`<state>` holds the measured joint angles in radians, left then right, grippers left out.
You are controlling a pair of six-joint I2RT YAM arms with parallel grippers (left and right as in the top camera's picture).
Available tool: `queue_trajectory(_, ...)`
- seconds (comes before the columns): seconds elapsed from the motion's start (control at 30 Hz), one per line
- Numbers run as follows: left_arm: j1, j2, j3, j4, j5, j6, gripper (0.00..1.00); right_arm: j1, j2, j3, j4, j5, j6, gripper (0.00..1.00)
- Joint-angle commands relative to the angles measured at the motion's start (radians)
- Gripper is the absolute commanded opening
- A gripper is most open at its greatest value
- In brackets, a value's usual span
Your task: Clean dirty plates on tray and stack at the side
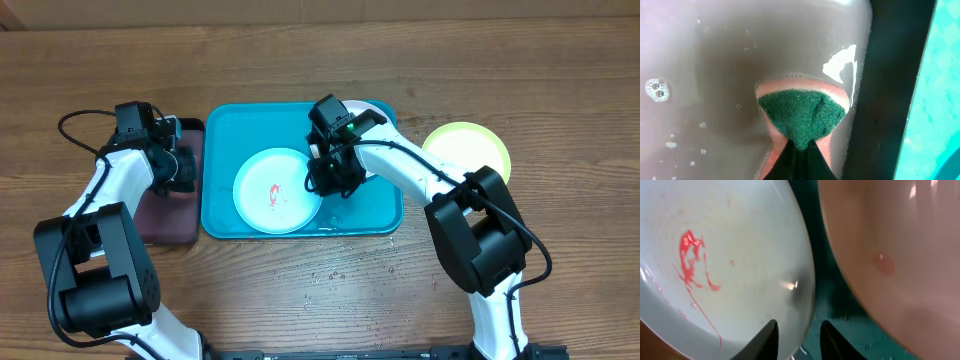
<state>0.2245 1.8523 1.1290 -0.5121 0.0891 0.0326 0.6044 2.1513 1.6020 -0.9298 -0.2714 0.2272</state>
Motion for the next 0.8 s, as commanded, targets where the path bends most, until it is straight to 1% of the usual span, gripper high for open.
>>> queue_trajectory(0.0,0.003,-0.021,-0.016,-0.011,-0.011,-0.003,0.04,0.000,-0.029,0.000,-0.035,-0.011,0.066,0.28)
queue_trajectory(0.1,0.003,-0.021,-0.016,-0.011,-0.010,-0.003,0.04,0.001,-0.029,-0.019,-0.024,-0.011,0.090,0.19)
queue_trajectory(0.23,0.003,-0.021,-0.016,-0.012,-0.012,-0.002,0.04,0.006,-0.029,-0.057,0.027,-0.012,0.098,0.13)
queue_trajectory(0.37,0.005,-0.026,-0.014,-0.012,-0.019,-0.002,0.04,0.011,-0.029,-0.083,0.072,-0.011,0.122,0.04)
queue_trajectory(0.5,0.005,-0.059,-0.014,-0.014,-0.019,0.033,0.04,0.011,-0.029,-0.091,0.100,-0.010,0.122,0.04)
queue_trajectory(0.67,0.005,-0.145,-0.014,-0.019,-0.017,0.077,0.04,0.012,-0.029,-0.091,0.149,-0.010,0.121,0.04)
queue_trajectory(0.77,0.006,-0.182,-0.014,-0.027,-0.015,0.080,0.04,0.012,-0.029,-0.091,0.166,-0.009,0.117,0.04)
